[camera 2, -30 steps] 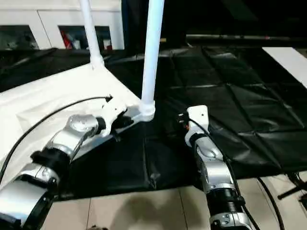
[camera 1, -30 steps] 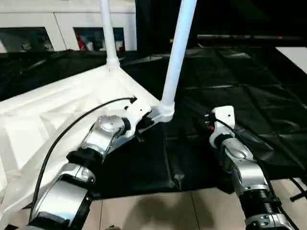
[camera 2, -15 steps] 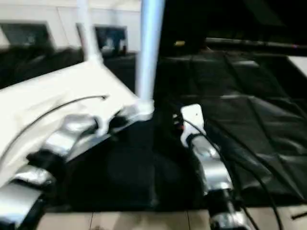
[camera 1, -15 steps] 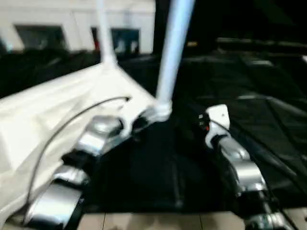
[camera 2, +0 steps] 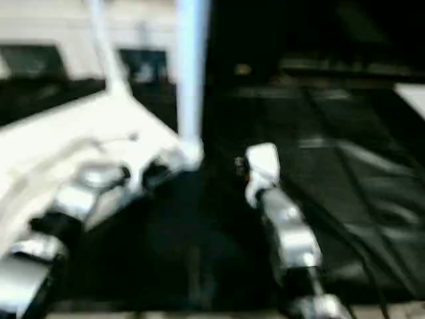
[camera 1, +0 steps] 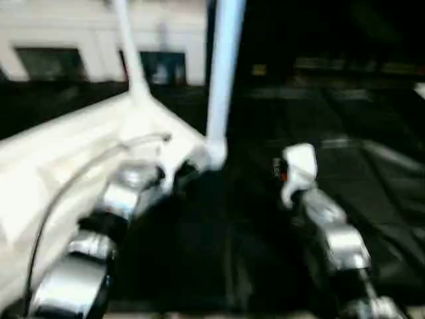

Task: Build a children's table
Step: Rotate leg to tighten

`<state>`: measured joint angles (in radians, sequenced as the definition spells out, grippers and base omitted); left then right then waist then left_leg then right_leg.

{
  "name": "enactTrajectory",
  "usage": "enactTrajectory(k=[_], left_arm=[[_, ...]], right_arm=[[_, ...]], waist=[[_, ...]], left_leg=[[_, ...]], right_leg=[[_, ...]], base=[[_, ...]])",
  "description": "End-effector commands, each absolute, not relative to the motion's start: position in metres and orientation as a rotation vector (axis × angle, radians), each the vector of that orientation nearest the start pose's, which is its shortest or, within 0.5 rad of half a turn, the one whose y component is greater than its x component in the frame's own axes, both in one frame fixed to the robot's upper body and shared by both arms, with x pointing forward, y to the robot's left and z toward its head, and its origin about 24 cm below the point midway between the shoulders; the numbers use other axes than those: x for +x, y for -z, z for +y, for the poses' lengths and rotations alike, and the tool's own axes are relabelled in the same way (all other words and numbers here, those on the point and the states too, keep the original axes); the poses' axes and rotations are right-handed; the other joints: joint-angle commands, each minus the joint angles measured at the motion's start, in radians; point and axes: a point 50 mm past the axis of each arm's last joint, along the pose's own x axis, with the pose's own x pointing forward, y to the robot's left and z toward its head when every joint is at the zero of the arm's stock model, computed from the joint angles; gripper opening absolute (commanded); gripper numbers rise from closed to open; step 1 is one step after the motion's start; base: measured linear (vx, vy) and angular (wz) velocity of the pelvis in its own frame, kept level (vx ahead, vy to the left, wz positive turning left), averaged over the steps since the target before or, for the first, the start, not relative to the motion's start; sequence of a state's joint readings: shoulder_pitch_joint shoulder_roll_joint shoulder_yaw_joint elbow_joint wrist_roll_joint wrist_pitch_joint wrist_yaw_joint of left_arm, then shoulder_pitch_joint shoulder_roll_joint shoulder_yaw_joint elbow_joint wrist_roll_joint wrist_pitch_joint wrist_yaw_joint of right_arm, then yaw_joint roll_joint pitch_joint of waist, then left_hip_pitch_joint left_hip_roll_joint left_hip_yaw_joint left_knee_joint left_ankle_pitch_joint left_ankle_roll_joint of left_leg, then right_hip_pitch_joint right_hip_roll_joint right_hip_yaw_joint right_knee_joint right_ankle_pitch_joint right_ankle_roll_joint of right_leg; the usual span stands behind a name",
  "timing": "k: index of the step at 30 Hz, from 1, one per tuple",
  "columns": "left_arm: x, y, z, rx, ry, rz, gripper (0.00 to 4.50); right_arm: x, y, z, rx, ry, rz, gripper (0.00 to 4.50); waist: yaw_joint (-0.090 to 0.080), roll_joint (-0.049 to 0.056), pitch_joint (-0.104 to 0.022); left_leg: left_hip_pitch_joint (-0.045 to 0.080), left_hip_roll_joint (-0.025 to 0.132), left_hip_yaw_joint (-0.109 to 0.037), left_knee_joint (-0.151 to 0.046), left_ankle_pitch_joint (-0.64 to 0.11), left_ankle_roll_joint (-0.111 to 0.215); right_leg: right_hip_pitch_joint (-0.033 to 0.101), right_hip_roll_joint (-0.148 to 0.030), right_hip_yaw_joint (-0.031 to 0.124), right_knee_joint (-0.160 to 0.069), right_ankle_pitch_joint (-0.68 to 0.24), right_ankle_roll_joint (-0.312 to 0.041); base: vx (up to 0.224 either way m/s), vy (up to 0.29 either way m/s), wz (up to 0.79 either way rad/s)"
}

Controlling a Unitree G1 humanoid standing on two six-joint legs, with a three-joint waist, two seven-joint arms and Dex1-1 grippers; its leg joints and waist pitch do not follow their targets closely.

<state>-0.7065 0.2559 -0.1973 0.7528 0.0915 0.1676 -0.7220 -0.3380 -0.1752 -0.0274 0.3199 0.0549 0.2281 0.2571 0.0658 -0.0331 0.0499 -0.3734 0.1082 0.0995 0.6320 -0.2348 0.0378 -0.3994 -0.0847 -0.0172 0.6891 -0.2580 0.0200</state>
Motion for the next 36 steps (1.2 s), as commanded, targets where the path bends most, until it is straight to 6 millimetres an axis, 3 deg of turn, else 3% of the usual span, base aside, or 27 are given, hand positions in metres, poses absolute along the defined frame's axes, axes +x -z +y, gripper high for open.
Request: enactTrajectory(k=[1,2,3,4,5,6,7,8,9,11,12,16,18,24,36], left_arm=[[0.352,-0.065,0.118,0.399,0.907,0.32,0.0],[0.351,-0.065,0.118,0.383,0.926,0.314,0.0],[0.35,-0.066,0.118,0.372,0.95,0.312,0.0],[0.348,-0.066,0.118,0.372,0.973,0.307,0.0],[0.347,-0.066,0.117,0.374,0.995,0.302,0.0],[0.345,-0.067,0.117,0.378,1.023,0.295,0.0],[0.344,-0.067,0.117,0.382,1.049,0.295,0.0],[0.337,-0.068,0.115,0.407,1.133,0.28,0.0],[0.337,-0.067,0.115,0.41,1.143,0.282,0.0],[0.332,-0.066,0.115,0.443,1.206,0.3,0.0],[0.332,-0.066,0.115,0.444,1.216,0.304,0.0],[0.326,-0.064,0.116,0.471,1.291,0.319,0.0],[0.321,-0.064,0.115,0.467,1.347,0.321,0.0],[0.313,-0.067,0.111,0.438,1.421,0.307,0.0],[0.309,-0.068,0.11,0.439,1.461,0.316,0.0]], right_arm=[[0.316,-0.049,-0.155,-0.041,-0.313,0.199,3.72],[0.316,-0.05,-0.155,-0.035,-0.326,0.195,3.72],[0.316,-0.051,-0.155,-0.029,-0.352,0.191,3.72],[0.315,-0.052,-0.155,-0.023,-0.38,0.194,3.72],[0.315,-0.052,-0.155,-0.02,-0.405,0.197,3.72],[0.314,-0.052,-0.154,-0.024,-0.431,0.198,3.72],[0.313,-0.053,-0.154,-0.03,-0.458,0.199,3.72],[0.309,-0.053,-0.155,-0.054,-0.548,0.204,3.72],[0.308,-0.054,-0.155,-0.059,-0.565,0.205,3.72],[0.299,-0.052,-0.157,-0.124,-0.706,0.226,3.72],[0.297,-0.052,-0.158,-0.127,-0.739,0.231,3.92],[0.293,-0.054,-0.16,-0.126,-0.821,0.232,4.2],[0.287,-0.057,-0.162,-0.133,-0.933,0.245,4.38],[0.29,-0.056,-0.159,-0.202,-0.954,0.248,4.45],[0.295,-0.048,-0.146,-0.225,-1.022,0.266,4.45]], waist=[[0.018,-0.017,-0.078],[0.016,-0.008,-0.081],[0.013,0.002,-0.08],[0.009,0.004,-0.073],[0.007,0.004,-0.07],[0.008,0.006,-0.063],[0.006,0.006,-0.06],[0.006,0.012,-0.055],[0.007,0.009,-0.047],[0.009,0.014,-0.043],[0.016,0.014,-0.045],[0.027,0.011,-0.051],[0.033,0.009,-0.054],[0.042,0.012,-0.059],[0.042,0.014,-0.056]], left_leg=[[-0.018,0.038,0.008,-0.048,0.229,-0.024],[-0.009,0.046,0.008,-0.052,0.24,-0.025],[-0.001,0.059,0.013,-0.062,0.187,-0.021],[0.007,0.079,0.014,-0.075,0.093,-0.025],[0.011,0.088,0.015,-0.082,0.05,-0.024],[0.017,0.098,0.024,-0.091,-0.03,-0.025],[0.017,0.104,0.026,-0.096,-0.06,-0.027],[0.024,0.112,0.034,-0.103,-0.133,-0.041],[0.026,0.115,0.042,-0.108,-0.193,-0.056],[0.031,0.119,0.049,-0.112,-0.254,-0.077],[0.035,0.121,0.053,-0.112,-0.256,-0.082],[0.025,0.121,0.056,-0.113,-0.212,-0.085],[0.021,0.124,0.057,-0.111,-0.172,-0.07],[0.017,0.121,0.061,-0.106,-0.102,-0.046],[0.017,0.122,0.059,-0.113,-0.149,-0.067]], right_leg=[[0.098,-0.057,0.034,-0.064,0.719,-0.082],[0.091,-0.052,0.027,-0.061,0.748,-0.094],[0.085,-0.049,0.019,-0.071,0.681,-0.131],[0.081,-0.052,0.014,-0.085,0.495,-0.2],[0.08,-0.053,0.011,-0.092,0.387,-0.231],[0.075,-0.057,0.013,-0.107,0.207,-0.272],[0.074,-0.06,0.013,-0.113,0.131,-0.283],[0.067,-0.06,0.012,-0.126,-0.006,-0.288],[0.062,-0.061,0.016,-0.136,-0.108,-0.275],[0.055,-0.063,0.019,-0.147,-0.215,-0.249],[0.05,-0.066,0.021,-0.151,-0.238,-0.234],[0.049,-0.067,0.021,-0.146,-0.198,-0.224],[0.053,-0.067,0.02,-0.139,-0.125,-0.235],[0.052,-0.066,0.016,-0.128,-0.015,-0.262],[0.052,-0.066,0.016,-0.134,-0.067,-0.254]], base=[[0.014,-0.084,0.06],[-0.017,-0.056,0.04],[0.0,0.0,0.0],[0.0,0.0,0.0],[-0.059,0.0,0.07],[-0.076,0.018,0.04],[-0.076,0.018,0.04],[-0.077,0.029,0.04],[-0.067,0.026,0.06],[-0.059,0.023,0.06],[0.0,0.0,0.0],[0.0,0.0,0.0],[0.0,0.0,0.0],[0.0,0.0,0.0],[0.0,0.0,0.0]])
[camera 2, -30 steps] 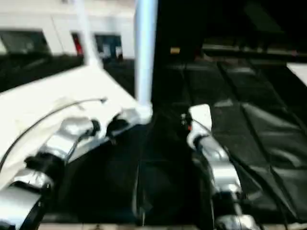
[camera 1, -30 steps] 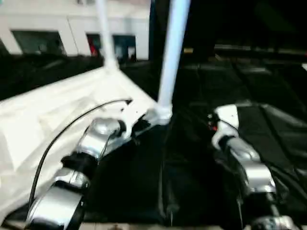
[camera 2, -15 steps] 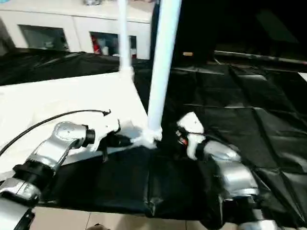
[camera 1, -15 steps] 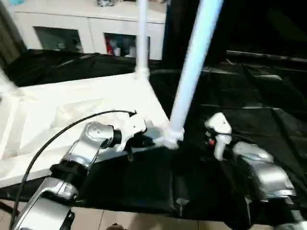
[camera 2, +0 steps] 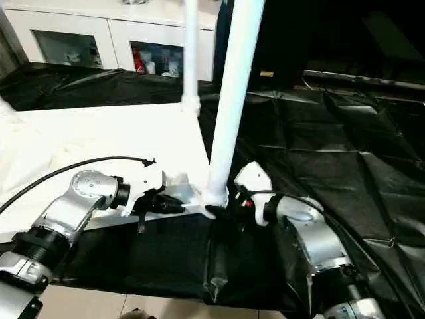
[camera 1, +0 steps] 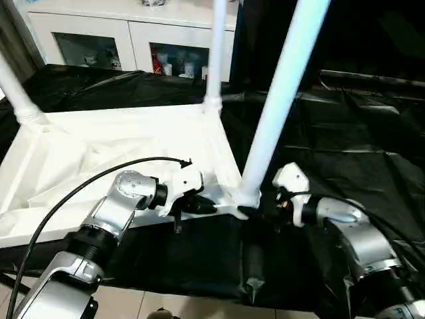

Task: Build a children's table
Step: Rotate leg to tighten

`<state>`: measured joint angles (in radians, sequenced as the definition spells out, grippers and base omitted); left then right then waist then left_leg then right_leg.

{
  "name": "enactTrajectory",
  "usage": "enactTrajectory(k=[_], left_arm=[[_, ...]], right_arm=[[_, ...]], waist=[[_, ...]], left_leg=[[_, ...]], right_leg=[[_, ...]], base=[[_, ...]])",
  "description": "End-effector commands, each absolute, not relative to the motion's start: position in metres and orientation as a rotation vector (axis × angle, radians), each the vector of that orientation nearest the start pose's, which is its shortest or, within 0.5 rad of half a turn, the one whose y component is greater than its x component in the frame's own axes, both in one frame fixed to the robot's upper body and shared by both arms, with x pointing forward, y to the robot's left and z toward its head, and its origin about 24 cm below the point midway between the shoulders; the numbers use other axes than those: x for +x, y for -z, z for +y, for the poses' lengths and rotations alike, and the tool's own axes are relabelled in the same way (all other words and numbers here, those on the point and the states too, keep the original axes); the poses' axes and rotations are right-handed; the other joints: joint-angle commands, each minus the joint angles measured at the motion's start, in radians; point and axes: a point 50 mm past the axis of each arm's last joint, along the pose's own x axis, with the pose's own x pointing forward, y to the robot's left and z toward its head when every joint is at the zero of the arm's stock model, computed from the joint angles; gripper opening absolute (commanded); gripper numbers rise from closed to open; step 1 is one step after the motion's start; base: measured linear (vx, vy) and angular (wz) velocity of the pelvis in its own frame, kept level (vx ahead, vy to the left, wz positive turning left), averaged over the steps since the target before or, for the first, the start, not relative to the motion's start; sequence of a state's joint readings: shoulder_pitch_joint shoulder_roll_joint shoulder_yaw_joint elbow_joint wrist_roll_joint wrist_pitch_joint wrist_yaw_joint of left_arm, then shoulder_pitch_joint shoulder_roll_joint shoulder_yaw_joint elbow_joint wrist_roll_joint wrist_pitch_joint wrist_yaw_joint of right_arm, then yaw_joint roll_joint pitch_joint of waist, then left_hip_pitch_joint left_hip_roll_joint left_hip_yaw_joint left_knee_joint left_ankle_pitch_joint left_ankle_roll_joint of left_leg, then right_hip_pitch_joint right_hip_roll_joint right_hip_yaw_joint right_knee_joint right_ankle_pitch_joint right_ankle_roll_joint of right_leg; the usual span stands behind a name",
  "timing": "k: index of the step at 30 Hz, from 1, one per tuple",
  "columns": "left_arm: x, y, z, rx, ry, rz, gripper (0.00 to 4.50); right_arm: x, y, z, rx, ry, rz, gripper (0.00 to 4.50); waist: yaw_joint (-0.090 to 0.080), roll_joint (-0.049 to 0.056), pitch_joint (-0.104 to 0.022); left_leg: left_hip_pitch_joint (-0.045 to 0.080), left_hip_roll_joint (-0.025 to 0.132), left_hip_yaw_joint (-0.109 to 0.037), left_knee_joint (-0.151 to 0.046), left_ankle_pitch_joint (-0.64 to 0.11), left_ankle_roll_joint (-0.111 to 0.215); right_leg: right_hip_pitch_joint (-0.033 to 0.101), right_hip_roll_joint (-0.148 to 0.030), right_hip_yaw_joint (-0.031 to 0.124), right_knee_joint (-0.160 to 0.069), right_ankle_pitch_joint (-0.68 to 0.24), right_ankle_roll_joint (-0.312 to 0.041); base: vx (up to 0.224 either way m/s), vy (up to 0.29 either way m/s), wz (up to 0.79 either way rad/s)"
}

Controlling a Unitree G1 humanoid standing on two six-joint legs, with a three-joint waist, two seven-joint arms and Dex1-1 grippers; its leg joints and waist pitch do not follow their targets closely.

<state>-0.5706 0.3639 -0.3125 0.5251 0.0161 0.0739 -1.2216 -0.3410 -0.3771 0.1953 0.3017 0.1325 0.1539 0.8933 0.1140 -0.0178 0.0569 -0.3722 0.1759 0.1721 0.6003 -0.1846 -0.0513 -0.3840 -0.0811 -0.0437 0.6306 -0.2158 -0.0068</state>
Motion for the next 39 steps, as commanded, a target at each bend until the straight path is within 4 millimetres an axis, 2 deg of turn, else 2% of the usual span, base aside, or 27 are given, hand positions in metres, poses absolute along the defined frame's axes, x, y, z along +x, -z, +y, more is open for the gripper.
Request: enactTrajectory(k=[1,4,5,8,10,19,25,26,27,30,31,32,34,36,38,39], left_arm=[[0.309,-0.068,0.11,0.438,1.461,0.316,0.0],[0.309,-0.068,0.11,0.436,1.461,0.317,0.0],[0.309,-0.068,0.11,0.438,1.459,0.318,0.0],[0.309,-0.068,0.111,0.439,1.457,0.322,0.0],[0.308,-0.067,0.112,0.44,1.455,0.327,0.0],[0.306,-0.065,0.114,0.424,1.459,0.348,0.0],[0.305,-0.063,0.117,0.413,1.454,0.359,0.0],[0.307,-0.061,0.115,0.41,1.42,0.362,0.0],[0.307,-0.061,0.115,0.41,1.42,0.362,0.0],[0.315,-0.054,0.111,0.42,1.308,0.377,0.0],[0.317,-0.052,0.109,0.418,1.284,0.381,0.0],[0.32,-0.049,0.105,0.415,1.239,0.386,0.0],[0.325,-0.045,0.095,0.404,1.172,0.384,0.0],[0.326,-0.044,0.091,0.401,1.148,0.384,0.0],[0.331,-0.04,0.078,0.398,1.068,0.393,0.0],[0.332,-0.039,0.072,0.392,1.039,0.399,0.0]], right_arm=[[0.295,-0.049,-0.145,-0.223,-1.021,0.264,4.45],[0.297,-0.05,-0.144,-0.21,-1.017,0.246,4.45],[0.297,-0.049,-0.143,-0.209,-1.024,0.249,4.18],[0.297,-0.048,-0.142,-0.208,-1.035,0.256,4.04],[0.296,-0.046,-0.141,-0.202,-1.043,0.263,3.75],[0.298,-0.044,-0.141,-0.152,-1.023,0.258,2.93],[0.297,-0.04,-0.139,-0.106,-1.0,0.258,2.78],[0.298,-0.036,-0.137,-0.04,-0.927,0.253,2.78],[0.298,-0.036,-0.137,-0.04,-0.927,0.253,2.77],[0.302,-0.026,-0.135,0.03,-0.759,0.263,2.77],[0.303,-0.023,-0.135,0.04,-0.725,0.268,2.77],[0.304,-0.018,-0.133,0.057,-0.648,0.281,2.77],[0.308,-0.011,-0.128,0.081,-0.518,0.288,2.77],[0.309,-0.01,-0.125,0.094,-0.481,0.288,2.77],[0.313,-0.007,-0.113,0.122,-0.382,0.302,2.77],[0.315,-0.007,-0.107,0.127,-0.356,0.303,2.77]], waist=[[-0.006,0.0,-0.063],[-0.006,0.0,-0.064],[-0.005,0.0,-0.065],[-0.006,-0.002,-0.063],[-0.006,-0.003,-0.063],[-0.007,-0.002,-0.062],[-0.01,0.001,-0.061],[-0.011,0.002,-0.061],[-0.013,0.002,-0.061],[-0.02,0.002,-0.06],[-0.023,0.002,-0.06],[-0.026,0.003,-0.06],[-0.028,0.005,-0.058],[-0.029,0.004,-0.057],[-0.03,0.002,-0.057],[-0.03,0.005,-0.055]], left_leg=[[0.016,0.054,-0.014,-0.081,-0.201,0.021],[0.016,0.055,-0.013,-0.08,-0.191,0.022],[0.016,0.055,-0.013,-0.079,-0.181,0.025],[0.015,0.054,-0.012,-0.08,-0.181,0.03],[0.015,0.054,-0.013,-0.08,-0.188,0.028],[0.014,0.055,-0.013,-0.082,-0.192,0.028],[0.015,0.055,-0.014,-0.085,-0.206,0.018],[0.014,0.055,-0.014,-0.085,-0.209,0.017],[0.015,0.055,-0.014,-0.086,-0.213,0.014],[0.015,0.055,-0.016,-0.089,-0.229,0.002],[0.017,0.054,-0.016,-0.089,-0.239,-0.011],[0.014,0.053,-0.017,-0.09,-0.237,-0.013],[0.018,0.052,-0.016,-0.092,-0.252,-0.029],[0.018,0.05,-0.016,-0.093,-0.269,-0.032],[0.017,0.051,-0.016,-0.094,-0.268,-0.028],[0.02,0.05,-0.016,-0.095,-0.276,-0.032]], right_leg=[[0.037,-0.071,0.042,-0.076,-0.111,-0.229],[0.037,-0.07,0.042,-0.074,-0.093,-0.232],[0.037,-0.069,0.042,-0.072,-0.075,-0.235],[0.038,-0.069,0.041,-0.073,-0.078,-0.236],[0.038,-0.07,0.041,-0.075,-0.093,-0.233],[0.038,-0.071,0.041,-0.076,-0.108,-0.231],[0.036,-0.07,0.042,-0.077,-0.114,-0.232],[0.036,-0.07,0.042,-0.077,-0.116,-0.232],[0.034,-0.071,0.042,-0.078,-0.121,-0.232],[0.033,-0.07,0.042,-0.08,-0.147,-0.228],[0.033,-0.071,0.043,-0.082,-0.159,-0.224],[0.033,-0.071,0.043,-0.08,-0.158,-0.223],[0.029,-0.072,0.045,-0.086,-0.188,-0.212],[0.029,-0.073,0.045,-0.09,-0.217,-0.204],[0.028,-0.071,0.047,-0.093,-0.227,-0.19],[0.025,-0.072,0.047,-0.095,-0.248,-0.187]], base=[[0.0,0.0,0.0],[0.0,0.0,0.0],[0.0,0.0,0.0],[0.0,0.0,0.0],[0.0,0.0,0.0],[0.0,0.0,0.0],[0.0,0.0,0.0],[0.0,0.0,0.0],[0.0,0.0,0.0],[0.0,0.0,0.0],[0.0,0.0,0.0],[0.0,0.0,0.0],[0.0,0.0,0.0],[0.0,0.0,0.0],[0.0,0.0,0.0],[0.0,0.0,0.0]])
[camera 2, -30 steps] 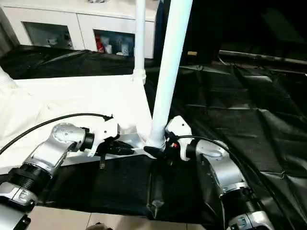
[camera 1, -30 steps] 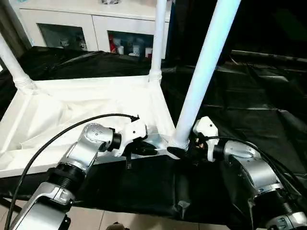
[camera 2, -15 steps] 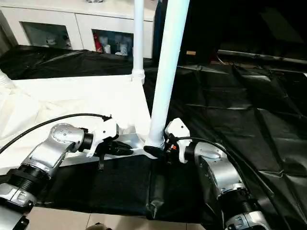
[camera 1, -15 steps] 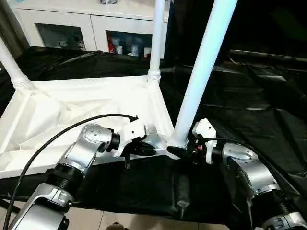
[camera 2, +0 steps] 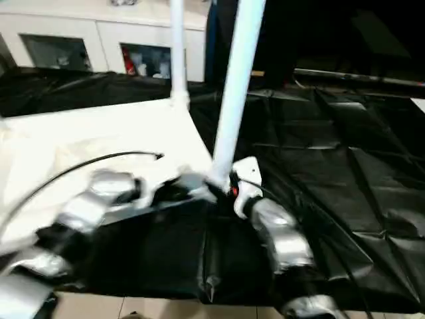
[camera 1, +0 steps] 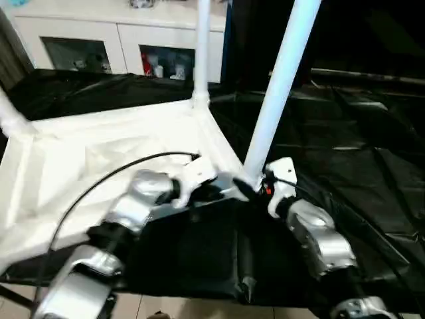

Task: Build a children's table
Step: Rotate leg to tighten

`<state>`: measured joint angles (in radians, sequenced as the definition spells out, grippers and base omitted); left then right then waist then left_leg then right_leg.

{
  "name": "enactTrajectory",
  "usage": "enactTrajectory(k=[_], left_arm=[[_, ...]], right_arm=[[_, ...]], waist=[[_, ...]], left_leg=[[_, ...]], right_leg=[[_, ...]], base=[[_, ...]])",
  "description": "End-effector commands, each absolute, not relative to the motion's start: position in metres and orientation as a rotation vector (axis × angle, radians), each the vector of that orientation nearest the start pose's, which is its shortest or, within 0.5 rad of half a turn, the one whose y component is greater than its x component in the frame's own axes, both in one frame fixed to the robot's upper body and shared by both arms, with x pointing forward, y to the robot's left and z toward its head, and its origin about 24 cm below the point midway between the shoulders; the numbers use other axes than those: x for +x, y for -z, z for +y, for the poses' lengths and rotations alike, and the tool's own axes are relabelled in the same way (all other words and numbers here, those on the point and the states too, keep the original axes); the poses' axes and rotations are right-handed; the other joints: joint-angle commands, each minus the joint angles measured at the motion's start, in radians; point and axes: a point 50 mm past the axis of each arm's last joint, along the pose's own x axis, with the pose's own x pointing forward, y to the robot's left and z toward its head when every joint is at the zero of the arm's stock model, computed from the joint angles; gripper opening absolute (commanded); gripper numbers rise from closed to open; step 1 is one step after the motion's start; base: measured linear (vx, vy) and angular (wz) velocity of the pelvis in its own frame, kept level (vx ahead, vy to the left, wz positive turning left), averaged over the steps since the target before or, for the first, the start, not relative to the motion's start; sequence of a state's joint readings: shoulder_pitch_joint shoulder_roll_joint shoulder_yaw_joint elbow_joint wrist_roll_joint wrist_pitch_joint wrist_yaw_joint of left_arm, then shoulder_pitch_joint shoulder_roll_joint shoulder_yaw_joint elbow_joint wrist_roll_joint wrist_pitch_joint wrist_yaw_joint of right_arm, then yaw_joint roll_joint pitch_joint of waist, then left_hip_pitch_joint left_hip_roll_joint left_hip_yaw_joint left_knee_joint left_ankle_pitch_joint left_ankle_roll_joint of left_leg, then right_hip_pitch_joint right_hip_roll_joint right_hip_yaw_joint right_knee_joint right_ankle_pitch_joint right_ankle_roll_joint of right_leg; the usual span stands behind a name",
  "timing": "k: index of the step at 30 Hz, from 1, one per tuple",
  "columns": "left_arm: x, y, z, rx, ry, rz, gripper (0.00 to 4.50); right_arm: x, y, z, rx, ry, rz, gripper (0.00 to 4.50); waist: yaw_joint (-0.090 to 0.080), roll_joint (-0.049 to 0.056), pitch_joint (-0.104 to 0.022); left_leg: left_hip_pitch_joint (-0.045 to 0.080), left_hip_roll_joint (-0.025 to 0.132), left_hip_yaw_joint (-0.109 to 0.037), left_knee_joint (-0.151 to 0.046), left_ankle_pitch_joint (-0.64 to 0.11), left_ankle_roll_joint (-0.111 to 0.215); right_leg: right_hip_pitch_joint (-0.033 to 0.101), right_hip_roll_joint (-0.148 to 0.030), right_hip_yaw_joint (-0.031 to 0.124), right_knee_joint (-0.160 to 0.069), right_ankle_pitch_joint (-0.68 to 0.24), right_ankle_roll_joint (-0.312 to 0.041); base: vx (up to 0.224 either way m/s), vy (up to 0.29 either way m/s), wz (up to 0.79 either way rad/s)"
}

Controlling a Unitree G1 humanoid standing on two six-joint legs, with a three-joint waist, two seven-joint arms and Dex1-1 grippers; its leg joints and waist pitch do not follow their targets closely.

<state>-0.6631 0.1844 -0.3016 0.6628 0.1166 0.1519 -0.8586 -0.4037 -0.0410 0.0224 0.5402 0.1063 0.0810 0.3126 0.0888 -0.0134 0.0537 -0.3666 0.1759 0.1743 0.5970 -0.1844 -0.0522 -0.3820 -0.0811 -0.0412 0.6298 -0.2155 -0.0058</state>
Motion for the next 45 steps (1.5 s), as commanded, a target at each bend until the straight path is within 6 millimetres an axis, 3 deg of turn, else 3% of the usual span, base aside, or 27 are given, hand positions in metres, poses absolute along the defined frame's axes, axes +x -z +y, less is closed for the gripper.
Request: enactTrajectory(k=[1,5,6,7,8,12,17,20,25,28,31,35,36,38,45], left_arm=[[0.334,-0.036,0.061,0.401,1.005,0.404,0.0],[0.333,-0.034,0.054,0.431,1.006,0.402,0.0],[0.333,-0.035,0.054,0.439,1.009,0.399,0.0],[0.334,-0.035,0.055,0.438,1.006,0.397,0.0],[0.335,-0.035,0.058,0.437,1.001,0.396,0.0],[0.335,-0.035,0.069,0.439,1.009,0.397,0.0],[0.331,-0.035,0.087,0.45,1.087,0.418,0.0],[0.325,-0.039,0.098,0.441,1.174,0.426,0.0],[0.316,-0.044,0.11,0.462,1.286,0.425,0.0],[0.308,-0.047,0.115,0.46,1.361,0.42,0.0],[0.303,-0.048,0.116,0.444,1.407,0.421,0.0],[0.299,-0.052,0.118,0.422,1.424,0.414,0.0],[0.298,-0.053,0.119,0.421,1.424,0.413,0.0],[0.298,-0.054,0.12,0.418,1.421,0.414,0.0],[0.293,-0.052,0.123,0.41,1.427,0.432,0.0]], right_arm=[[0.319,-0.009,-0.096,0.104,-0.323,0.303,2.77],[0.321,-0.012,-0.086,0.095,-0.345,0.28,2.77],[0.321,-0.016,-0.081,0.12,-0.404,0.256,3.32],[0.321,-0.017,-0.082,0.143,-0.408,0.244,3.46],[0.322,-0.019,-0.085,0.173,-0.4,0.229,3.46],[0.324,-0.027,-0.093,0.144,-0.436,0.175,3.89],[0.32,-0.039,-0.112,0.099,-0.576,0.149,4.37],[0.31,-0.043,-0.126,0.03,-0.734,0.177,4.37],[0.3,-0.044,-0.141,-0.058,-0.905,0.232,4.37],[0.299,-0.046,-0.143,-0.069,-0.975,0.253,4.37],[0.298,-0.048,-0.143,-0.07,-1.002,0.256,4.37],[0.294,-0.047,-0.139,-0.074,-1.05,0.262,4.37],[0.294,-0.047,-0.138,-0.068,-1.055,0.261,4.37],[0.294,-0.048,-0.137,-0.06,-1.065,0.259,4.03],[0.291,-0.044,-0.136,-0.063,-1.094,0.278,3.6]], waist=[[-0.003,0.0,-0.053],[-0.001,0.0,-0.052],[-0.001,0.0,-0.054],[-0.002,-0.005,-0.054],[0.0,0.001,-0.054],[-0.004,0.002,-0.053],[-0.001,-0.009,-0.054],[0.006,-0.013,-0.056],[0.005,-0.009,-0.062],[0.001,-0.01,-0.065],[0.003,-0.013,-0.063],[0.006,-0.012,-0.058],[0.005,-0.021,-0.058],[0.006,-0.017,-0.058],[0.006,-0.021,-0.062]], left_leg=[[0.018,0.05,-0.018,-0.091,-0.288,-0.033],[0.015,0.05,-0.022,-0.095,-0.314,-0.032],[0.013,0.051,-0.023,-0.096,-0.309,-0.025],[0.011,0.052,-0.022,-0.096,-0.305,-0.021],[0.012,0.052,-0.022,-0.096,-0.301,-0.014],[0.01,0.052,-0.022,-0.098,-0.314,-0.01],[0.003,0.052,-0.019,-0.096,-0.258,0.016],[0.003,0.053,-0.016,-0.089,-0.201,0.047],[0.002,0.056,-0.016,-0.085,-0.131,0.066],[0.005,0.055,-0.011,-0.079,-0.088,0.094],[0.006,0.055,-0.009,-0.078,-0.094,0.102],[0.01,0.059,-0.008,-0.083,-0.133,0.081],[0.01,0.059,-0.007,-0.084,-0.141,0.074],[0.01,0.059,-0.009,-0.085,-0.141,0.066],[0.007,0.055,-0.008,-0.078,-0.088,0.082]], right_leg=[[0.021,-0.072,0.045,-0.097,-0.267,-0.185],[0.022,-0.072,0.044,-0.103,-0.296,-0.159],[0.025,-0.072,0.043,-0.101,-0.275,-0.158],[0.024,-0.072,0.043,-0.101,-0.266,-0.158],[0.024,-0.073,0.043,-0.1,-0.249,-0.163],[0.024,-0.073,0.043,-0.102,-0.259,-0.169],[0.031,-0.073,0.044,-0.101,-0.232,-0.164],[0.034,-0.073,0.044,-0.095,-0.175,-0.175],[0.04,-0.069,0.038,-0.077,-0.044,-0.223],[0.039,-0.067,0.036,-0.068,0.054,-0.264],[0.04,-0.07,0.036,-0.069,0.045,-0.275],[0.036,-0.071,0.037,-0.076,-0.041,-0.263],[0.036,-0.07,0.038,-0.078,-0.06,-0.258],[0.035,-0.072,0.038,-0.078,-0.077,-0.25],[0.039,-0.07,0.038,-0.067,0.004,-0.258]], base=[[0.0,0.0,0.0],[0.0,0.0,0.0],[0.0,0.0,0.0],[0.0,0.0,0.0],[0.0,0.0,0.0],[0.0,0.0,0.0],[0.0,0.0,0.0],[0.0,0.0,0.0],[0.0,0.0,0.0],[0.0,0.0,0.0],[0.0,0.0,0.0],[0.0,0.0,0.0],[0.0,0.0,0.0],[0.0,0.0,0.0],[0.0,0.0,0.0]])
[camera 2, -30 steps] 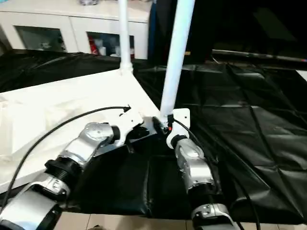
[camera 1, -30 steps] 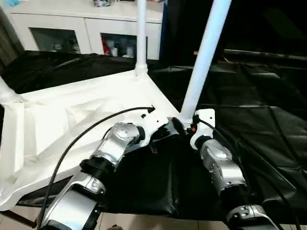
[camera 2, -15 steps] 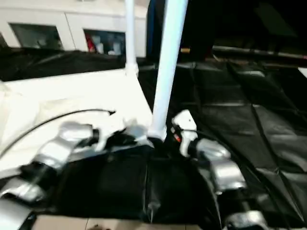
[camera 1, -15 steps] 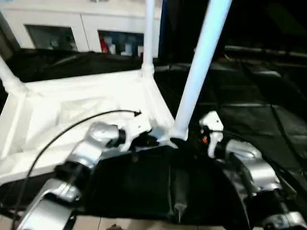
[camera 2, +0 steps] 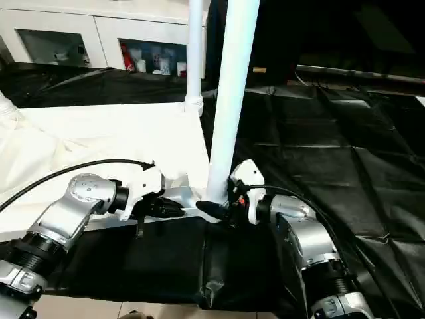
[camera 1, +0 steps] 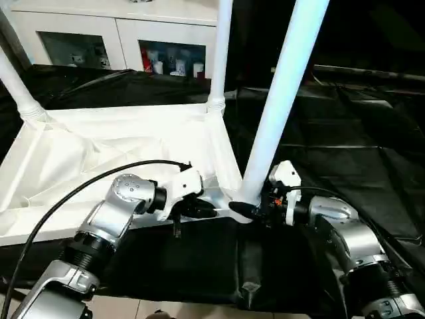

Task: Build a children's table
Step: Rotate leg to tighten

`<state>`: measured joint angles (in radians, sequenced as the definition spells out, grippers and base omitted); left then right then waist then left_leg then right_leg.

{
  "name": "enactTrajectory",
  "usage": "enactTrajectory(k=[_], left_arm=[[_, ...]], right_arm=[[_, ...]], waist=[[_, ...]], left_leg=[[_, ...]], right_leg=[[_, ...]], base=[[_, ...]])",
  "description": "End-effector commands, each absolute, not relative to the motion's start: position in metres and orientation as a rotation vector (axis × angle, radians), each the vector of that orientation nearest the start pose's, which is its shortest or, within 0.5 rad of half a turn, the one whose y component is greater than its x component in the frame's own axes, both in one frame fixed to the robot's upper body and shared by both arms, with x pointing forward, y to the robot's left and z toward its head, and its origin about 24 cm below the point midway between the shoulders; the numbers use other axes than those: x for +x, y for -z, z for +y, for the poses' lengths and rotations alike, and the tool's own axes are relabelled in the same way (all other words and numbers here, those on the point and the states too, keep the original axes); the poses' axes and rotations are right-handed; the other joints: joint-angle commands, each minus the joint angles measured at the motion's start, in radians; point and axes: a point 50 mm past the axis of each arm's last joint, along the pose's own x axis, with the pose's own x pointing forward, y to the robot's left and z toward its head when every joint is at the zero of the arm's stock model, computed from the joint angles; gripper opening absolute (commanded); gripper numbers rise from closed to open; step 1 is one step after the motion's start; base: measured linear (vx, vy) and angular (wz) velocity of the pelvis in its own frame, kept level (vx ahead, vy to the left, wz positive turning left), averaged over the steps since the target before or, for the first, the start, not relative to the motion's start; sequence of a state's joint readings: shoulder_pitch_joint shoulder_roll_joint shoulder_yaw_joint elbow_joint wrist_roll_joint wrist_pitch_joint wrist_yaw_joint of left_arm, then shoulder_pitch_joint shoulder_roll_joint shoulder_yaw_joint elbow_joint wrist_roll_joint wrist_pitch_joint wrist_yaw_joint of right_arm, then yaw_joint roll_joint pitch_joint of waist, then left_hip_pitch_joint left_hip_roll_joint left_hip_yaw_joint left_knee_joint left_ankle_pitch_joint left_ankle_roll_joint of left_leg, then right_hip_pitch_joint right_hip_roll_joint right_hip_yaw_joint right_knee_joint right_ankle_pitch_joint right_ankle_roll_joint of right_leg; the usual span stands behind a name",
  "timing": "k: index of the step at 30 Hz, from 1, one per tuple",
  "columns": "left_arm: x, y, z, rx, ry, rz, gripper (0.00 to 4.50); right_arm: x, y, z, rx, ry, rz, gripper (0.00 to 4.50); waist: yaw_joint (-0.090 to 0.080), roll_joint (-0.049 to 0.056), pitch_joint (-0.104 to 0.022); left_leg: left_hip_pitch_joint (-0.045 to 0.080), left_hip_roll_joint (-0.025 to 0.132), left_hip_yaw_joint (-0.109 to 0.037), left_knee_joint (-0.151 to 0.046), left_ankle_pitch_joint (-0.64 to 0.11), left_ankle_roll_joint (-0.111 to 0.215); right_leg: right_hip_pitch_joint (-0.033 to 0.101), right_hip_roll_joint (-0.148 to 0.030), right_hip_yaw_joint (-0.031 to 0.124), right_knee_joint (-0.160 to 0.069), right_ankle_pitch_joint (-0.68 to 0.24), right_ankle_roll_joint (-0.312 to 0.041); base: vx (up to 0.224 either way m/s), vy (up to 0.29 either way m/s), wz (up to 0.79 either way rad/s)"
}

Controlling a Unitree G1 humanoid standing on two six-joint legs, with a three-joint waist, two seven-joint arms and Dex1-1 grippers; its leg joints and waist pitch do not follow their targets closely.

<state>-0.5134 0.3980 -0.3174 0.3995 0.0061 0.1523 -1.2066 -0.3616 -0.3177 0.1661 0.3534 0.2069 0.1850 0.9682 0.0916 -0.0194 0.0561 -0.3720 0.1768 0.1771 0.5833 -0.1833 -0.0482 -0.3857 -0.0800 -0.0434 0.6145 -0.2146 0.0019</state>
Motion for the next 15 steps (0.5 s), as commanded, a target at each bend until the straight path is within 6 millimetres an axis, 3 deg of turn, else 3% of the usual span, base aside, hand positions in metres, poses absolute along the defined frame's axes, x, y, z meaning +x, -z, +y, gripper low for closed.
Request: enactTrajectory(k=[1,10,12,13,14,15], left_arm=[[0.293,-0.052,0.123,0.41,1.427,0.432,0.0],[0.292,-0.048,0.125,0.4,1.41,0.458,0.0],[0.293,-0.047,0.125,0.401,1.392,0.458,0.0],[0.298,-0.044,0.122,0.402,1.327,0.454,0.0],[0.303,-0.043,0.12,0.398,1.285,0.447,0.0],[0.303,-0.043,0.12,0.398,1.285,0.447,0.0]], right_arm=[[0.291,-0.044,-0.136,-0.063,-1.094,0.278,3.5],[0.295,-0.038,-0.137,-0.018,-1.006,0.258,2.79],[0.298,-0.037,-0.137,0.004,-0.946,0.245,2.72],[0.303,-0.031,-0.136,0.031,-0.826,0.246,2.72],[0.305,-0.027,-0.135,0.038,-0.767,0.249,2.71],[0.305,-0.027,-0.135,0.038,-0.767,0.249,2.71]], waist=[[0.003,-0.014,-0.064],[0.003,-0.014,-0.064],[0.0,-0.015,-0.062],[-0.003,-0.017,-0.061],[-0.006,-0.015,-0.056],[-0.005,-0.016,-0.056]], left_leg=[[0.012,0.054,-0.011,-0.064,-0.086,0.08],[0.014,0.054,-0.011,-0.064,-0.106,0.073],[0.014,0.054,-0.012,-0.067,-0.123,0.061],[0.012,0.054,-0.012,-0.068,-0.138,0.051],[0.02,0.055,-0.014,-0.077,-0.196,0.015],[0.022,0.056,-0.016,-0.078,-0.217,0.004]], right_leg=[[0.043,-0.071,0.04,-0.051,0.006,-0.266],[0.04,-0.07,0.039,-0.054,-0.024,-0.265],[0.04,-0.071,0.039,-0.056,-0.043,-0.262],[0.039,-0.072,0.04,-0.058,-0.067,-0.258],[0.033,-0.072,0.041,-0.071,-0.162,-0.243],[0.034,-0.074,0.04,-0.072,-0.192,-0.236]], base=[[0.0,0.0,0.0],[0.0,0.0,0.0],[0.0,0.0,0.0],[0.0,0.0,0.0],[0.0,0.0,0.0],[0.0,0.0,0.0]])
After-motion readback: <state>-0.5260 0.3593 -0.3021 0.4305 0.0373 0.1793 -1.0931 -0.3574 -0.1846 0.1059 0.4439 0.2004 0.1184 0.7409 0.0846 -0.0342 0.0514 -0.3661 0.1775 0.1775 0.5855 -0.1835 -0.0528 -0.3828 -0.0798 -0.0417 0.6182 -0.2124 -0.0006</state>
